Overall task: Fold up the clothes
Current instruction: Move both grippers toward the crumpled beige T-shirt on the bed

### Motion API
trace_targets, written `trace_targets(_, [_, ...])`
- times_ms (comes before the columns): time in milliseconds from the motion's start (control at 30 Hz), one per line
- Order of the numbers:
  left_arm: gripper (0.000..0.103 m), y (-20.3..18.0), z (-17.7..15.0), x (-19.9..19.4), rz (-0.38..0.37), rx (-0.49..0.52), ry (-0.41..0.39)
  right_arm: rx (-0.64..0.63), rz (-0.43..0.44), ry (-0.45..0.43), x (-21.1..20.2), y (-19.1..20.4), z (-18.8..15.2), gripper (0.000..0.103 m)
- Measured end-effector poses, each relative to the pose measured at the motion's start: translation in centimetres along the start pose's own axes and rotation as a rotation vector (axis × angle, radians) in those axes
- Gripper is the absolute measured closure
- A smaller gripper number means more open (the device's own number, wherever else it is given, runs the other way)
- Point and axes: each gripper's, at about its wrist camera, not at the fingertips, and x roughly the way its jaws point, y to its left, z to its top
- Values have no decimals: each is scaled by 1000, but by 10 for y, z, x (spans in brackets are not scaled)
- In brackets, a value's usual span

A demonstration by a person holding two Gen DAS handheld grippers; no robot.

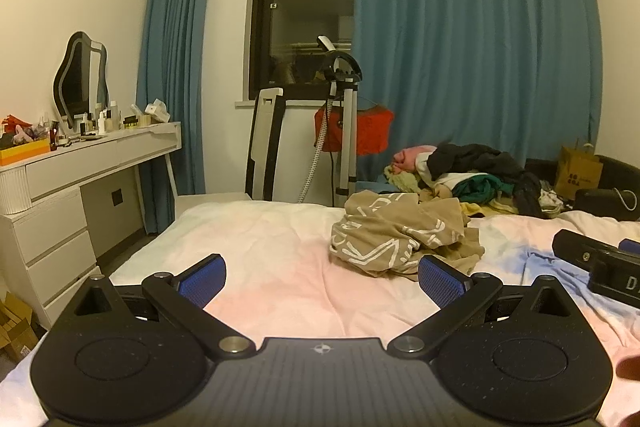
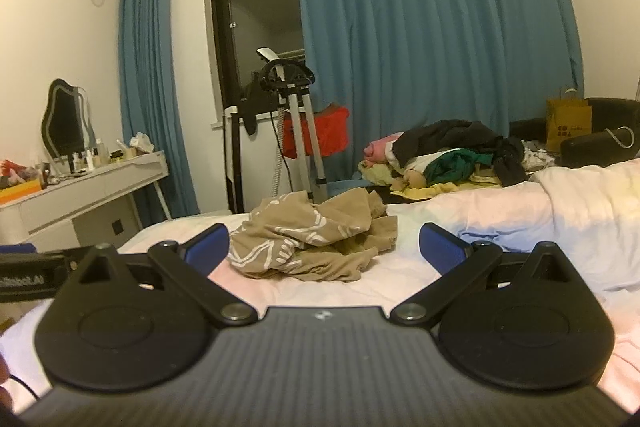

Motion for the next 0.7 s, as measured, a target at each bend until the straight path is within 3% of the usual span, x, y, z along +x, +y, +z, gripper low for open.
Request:
trace_targets(233, [0, -1, -4, 3, -7, -2, 0, -28, 40, 38, -4, 0, 9, 0])
trace_targets(367, [0, 0, -7, 6, -21, -11, 9, 28, 46, 70, -2, -9, 10, 0])
trace_targets(467, [0, -2, -10, 14, -37, -14, 31, 28, 17, 91, 0, -13, 9, 2])
trace_targets(500, [0, -3, -11, 17, -40, -6, 34, 16, 9, 84, -2, -13, 9, 8])
trace_targets(533, [0, -5, -12, 20, -44, 3, 37, 5, 2, 78, -4, -13, 9, 28])
trace_targets(567, [0, -6, -14, 23, -47, 11, 39, -2, -8, 82, -4, -14, 10, 38])
trace_targets(700, [0, -18, -16, 49, -110, 48, 81, 62, 6, 74, -5, -26, 14, 37])
